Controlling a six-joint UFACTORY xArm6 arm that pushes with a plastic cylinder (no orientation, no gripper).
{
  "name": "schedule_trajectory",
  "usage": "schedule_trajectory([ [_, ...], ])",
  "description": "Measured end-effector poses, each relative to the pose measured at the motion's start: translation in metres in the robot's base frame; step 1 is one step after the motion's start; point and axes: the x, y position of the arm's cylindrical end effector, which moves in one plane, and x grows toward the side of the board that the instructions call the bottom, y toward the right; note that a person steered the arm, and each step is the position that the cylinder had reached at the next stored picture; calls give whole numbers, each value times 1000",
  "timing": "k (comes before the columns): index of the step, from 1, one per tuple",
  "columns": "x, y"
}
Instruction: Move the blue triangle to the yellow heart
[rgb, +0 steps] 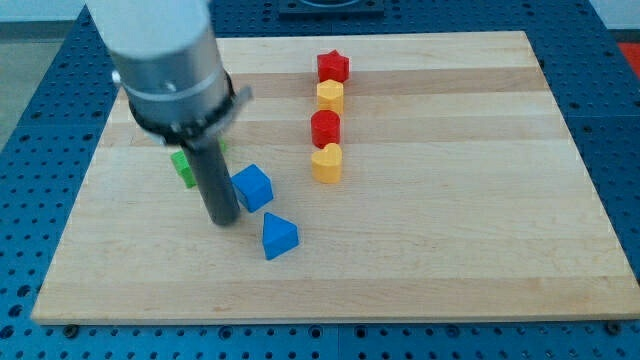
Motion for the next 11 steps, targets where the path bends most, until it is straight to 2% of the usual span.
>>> schedule_trajectory([
  [1,73,34],
  [2,80,50],
  [3,79,61],
  [5,8,24],
  [6,-67,-6],
  [7,-83,-14],
  [8,-83,-14],
  [9,-65,-14],
  [10,-11,-10],
  [11,-7,-3],
])
